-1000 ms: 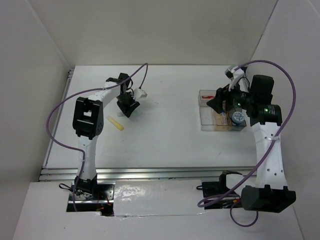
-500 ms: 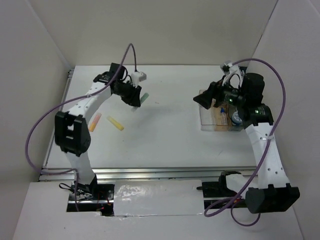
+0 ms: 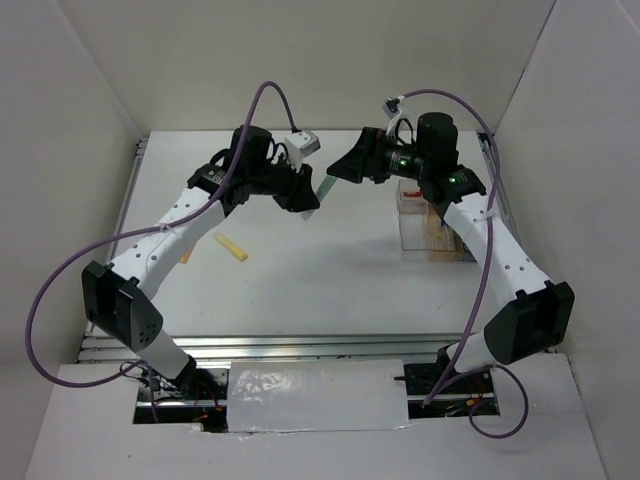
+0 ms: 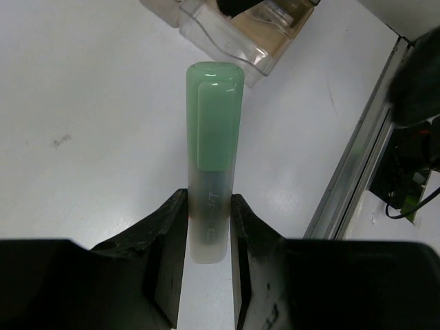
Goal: Sort the stationery into containers
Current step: Pick up the stationery from the center of the board, then place the stationery in the storage box.
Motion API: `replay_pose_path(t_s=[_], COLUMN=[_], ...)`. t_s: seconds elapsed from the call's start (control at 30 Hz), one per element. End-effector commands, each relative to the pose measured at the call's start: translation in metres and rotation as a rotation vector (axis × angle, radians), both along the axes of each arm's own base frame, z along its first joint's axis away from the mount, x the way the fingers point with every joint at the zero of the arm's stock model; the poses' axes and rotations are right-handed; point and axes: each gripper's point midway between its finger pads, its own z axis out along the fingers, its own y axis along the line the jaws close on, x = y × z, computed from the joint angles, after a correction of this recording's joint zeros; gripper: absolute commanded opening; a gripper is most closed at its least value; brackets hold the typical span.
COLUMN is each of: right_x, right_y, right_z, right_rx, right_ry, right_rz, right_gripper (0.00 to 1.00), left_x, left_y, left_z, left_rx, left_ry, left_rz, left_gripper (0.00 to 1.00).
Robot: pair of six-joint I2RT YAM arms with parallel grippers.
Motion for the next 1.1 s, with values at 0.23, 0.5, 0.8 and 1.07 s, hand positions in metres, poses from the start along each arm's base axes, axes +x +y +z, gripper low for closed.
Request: replay_pose_path(t_s=[0.23, 0.5, 0.8, 1.07], right_x=[0.012, 0.011, 0.006, 0.014], right_y=[0.012, 0.026, 0.046, 0.031], right_z=[-0.001, -0.021, -0.03, -0.019], right_rx=[0.019, 0.031, 0.012, -0.06], right_ry=[-0.025, 0.053, 0.052, -0.044], right_rz=[-0.007, 0.027, 0.069, 0.008], right_gripper=[0.92, 0.7, 0.43, 0.0], left_x=[0.001, 0.007, 0.007, 0.003], left_y=[-0.001, -0.002, -0.013, -0.009], left_z=[0.01, 0.015, 0.022, 0.024], left_rx=[-0.045, -0.054, -0.108, -0.102], left_ry=[0.004, 0.002, 0.042, 0.046], left_rz=[0.013, 0.037, 0.016, 0.032], left_gripper=[0.0, 0.0, 0.0, 0.37])
